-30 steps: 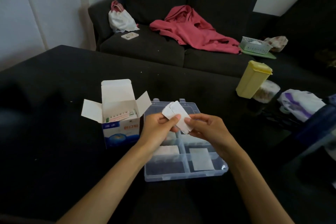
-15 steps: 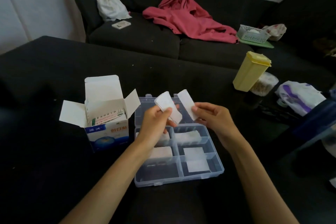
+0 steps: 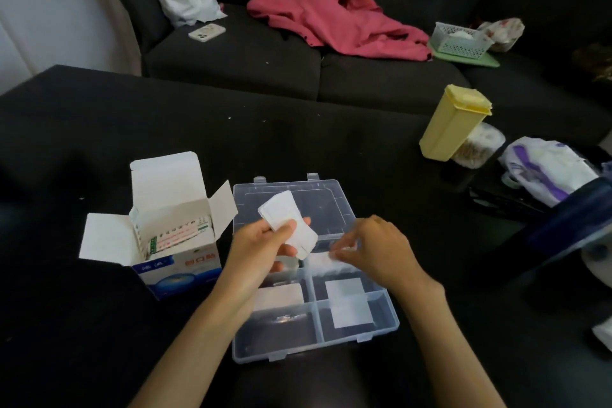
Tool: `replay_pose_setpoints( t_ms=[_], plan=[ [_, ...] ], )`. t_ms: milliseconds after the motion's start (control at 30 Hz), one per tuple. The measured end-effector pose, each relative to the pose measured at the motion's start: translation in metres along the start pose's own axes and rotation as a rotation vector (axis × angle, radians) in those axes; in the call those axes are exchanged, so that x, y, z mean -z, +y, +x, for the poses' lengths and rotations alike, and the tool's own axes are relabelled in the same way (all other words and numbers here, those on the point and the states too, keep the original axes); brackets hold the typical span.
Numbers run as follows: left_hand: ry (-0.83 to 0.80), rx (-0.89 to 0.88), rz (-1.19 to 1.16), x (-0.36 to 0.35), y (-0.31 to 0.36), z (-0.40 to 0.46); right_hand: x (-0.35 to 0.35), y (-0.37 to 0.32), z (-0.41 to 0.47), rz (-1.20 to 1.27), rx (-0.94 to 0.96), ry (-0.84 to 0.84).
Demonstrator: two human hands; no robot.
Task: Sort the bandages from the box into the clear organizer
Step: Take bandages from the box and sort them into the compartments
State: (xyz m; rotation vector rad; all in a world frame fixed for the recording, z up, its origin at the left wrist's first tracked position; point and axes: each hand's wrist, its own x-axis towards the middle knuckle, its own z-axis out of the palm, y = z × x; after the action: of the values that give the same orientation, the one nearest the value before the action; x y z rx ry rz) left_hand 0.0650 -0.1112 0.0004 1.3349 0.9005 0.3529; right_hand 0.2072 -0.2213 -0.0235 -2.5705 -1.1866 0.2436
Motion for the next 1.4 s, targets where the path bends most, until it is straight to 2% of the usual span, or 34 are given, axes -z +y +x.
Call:
replay_pose_setpoints(
  t_ms=[133,200,300,367,433,500,633,733,867,1100,1200,1300,1400],
  plan=[
    [0.014,0.012,0.003,-0.009,0.0,0.003,-0.001,-0.003,-0.001,-0.048,-0.021,0.053],
    [0.017,-0.001,0.02,-0.01,0.001,0.004,0.001,0.0,-0.001,0.026,-0.023,0.076],
    [0.033,-0.018,0.044,-0.008,0.001,0.005,0.011,-0.004,0.0,0.441,-0.024,0.141],
    [0.019,-0.03,0.073,-0.009,0.0,0.005,0.019,-0.014,-0.001,0.727,-0.054,0.095],
    [-0.015,-0.03,0.086,-0.012,-0.001,0.005,0.019,-0.025,-0.002,0.856,-0.06,-0.044],
    [-0.08,-0.026,0.115,-0.013,0.0,0.006,0.014,-0.028,-0.003,0.944,-0.099,-0.101],
    [-0.225,0.041,0.01,-0.015,0.006,0.007,0.008,-0.025,-0.002,1.222,-0.333,-0.057],
    [-0.147,-0.03,0.122,-0.017,0.004,0.01,0.005,-0.026,-0.002,1.36,-0.411,-0.045],
    [0.019,-0.176,0.158,-0.015,-0.005,0.02,0.002,-0.031,-0.003,1.369,-0.404,-0.038],
    [0.12,-0.262,0.131,-0.019,-0.009,0.022,-0.001,-0.038,-0.009,1.234,-0.214,-0.03],
    [0.099,-0.33,0.153,-0.018,-0.009,0.023,0.001,-0.038,-0.01,1.22,-0.15,-0.001],
    [0.0,-0.278,0.113,-0.02,-0.006,0.026,0.001,-0.036,-0.01,1.202,-0.164,0.106],
    [-0.018,-0.234,0.08,-0.019,-0.003,0.028,0.001,-0.035,-0.009,1.313,-0.235,0.122]
  ],
)
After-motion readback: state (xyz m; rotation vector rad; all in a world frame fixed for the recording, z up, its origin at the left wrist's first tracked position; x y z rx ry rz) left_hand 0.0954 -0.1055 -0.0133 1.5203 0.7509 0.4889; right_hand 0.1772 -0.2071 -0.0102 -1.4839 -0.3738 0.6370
